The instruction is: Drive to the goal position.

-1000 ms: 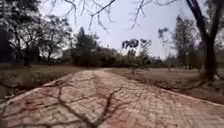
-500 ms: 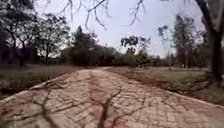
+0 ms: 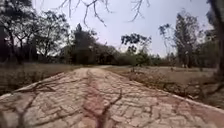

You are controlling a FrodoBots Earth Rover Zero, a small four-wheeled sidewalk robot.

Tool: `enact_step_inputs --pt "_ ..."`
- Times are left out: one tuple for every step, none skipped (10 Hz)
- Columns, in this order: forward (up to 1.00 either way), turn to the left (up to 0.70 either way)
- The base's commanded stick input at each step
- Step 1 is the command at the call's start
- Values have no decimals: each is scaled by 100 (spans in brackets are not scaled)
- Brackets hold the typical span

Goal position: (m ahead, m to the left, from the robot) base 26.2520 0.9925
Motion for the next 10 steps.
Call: enact_step_inputs --pt "70 0" --pt "70 0" --pt "70 4" --pt "70 21" --pt "70 35" --pt "70 35" --pt "70 34" --pt "70 17" --pt "70 1" --pt "70 0"
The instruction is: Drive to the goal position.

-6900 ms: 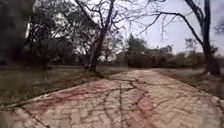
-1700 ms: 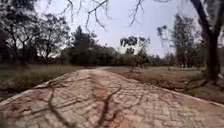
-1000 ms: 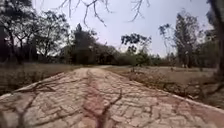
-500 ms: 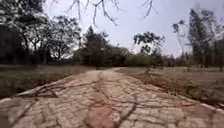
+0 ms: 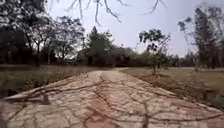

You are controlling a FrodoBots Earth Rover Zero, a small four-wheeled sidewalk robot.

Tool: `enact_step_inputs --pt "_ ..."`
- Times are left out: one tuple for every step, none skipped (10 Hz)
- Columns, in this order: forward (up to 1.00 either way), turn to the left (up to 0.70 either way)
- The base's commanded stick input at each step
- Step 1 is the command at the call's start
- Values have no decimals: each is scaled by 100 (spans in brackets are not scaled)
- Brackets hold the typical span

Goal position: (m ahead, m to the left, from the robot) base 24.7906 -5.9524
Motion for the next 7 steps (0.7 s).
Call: enact_step_inputs --pt "70 0" --pt "70 0" --pt "70 0" --pt "70 0" --pt "70 0" --pt "70 0" --pt "70 0"
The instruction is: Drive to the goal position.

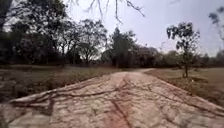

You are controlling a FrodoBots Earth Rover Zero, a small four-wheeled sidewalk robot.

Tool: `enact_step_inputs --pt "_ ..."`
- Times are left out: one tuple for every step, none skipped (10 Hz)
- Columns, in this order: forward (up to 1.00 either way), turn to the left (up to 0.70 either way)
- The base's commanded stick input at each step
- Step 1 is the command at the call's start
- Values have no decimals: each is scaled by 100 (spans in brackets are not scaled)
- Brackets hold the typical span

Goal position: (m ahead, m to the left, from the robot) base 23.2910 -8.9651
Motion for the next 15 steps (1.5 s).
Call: enact_step_inputs --pt "70 0" --pt "70 0" --pt "70 0" --pt "70 0" --pt "70 0" --pt "70 0" --pt "70 0" --pt "70 0" --pt "70 0" --pt "70 0" --pt "70 -35" --pt "70 -35" --pt "70 -35" --pt "70 -35" --pt "70 0"
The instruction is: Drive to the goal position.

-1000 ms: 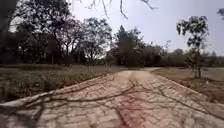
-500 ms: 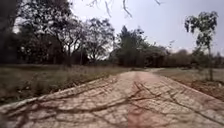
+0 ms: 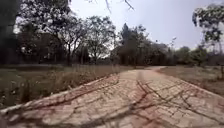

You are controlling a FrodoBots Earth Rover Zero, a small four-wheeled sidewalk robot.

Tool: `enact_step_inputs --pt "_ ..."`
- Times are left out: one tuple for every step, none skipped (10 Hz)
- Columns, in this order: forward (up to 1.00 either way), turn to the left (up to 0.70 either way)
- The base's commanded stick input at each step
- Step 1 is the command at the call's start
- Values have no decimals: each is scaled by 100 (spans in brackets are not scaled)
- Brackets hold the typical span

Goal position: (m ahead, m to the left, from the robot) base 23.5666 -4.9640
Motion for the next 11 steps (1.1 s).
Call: enact_step_inputs --pt "70 0" --pt "70 0" --pt "70 0" --pt "70 0" --pt "70 0" --pt "70 0" --pt "70 0" --pt "70 0" --pt "70 0" --pt "70 0" --pt "70 0"
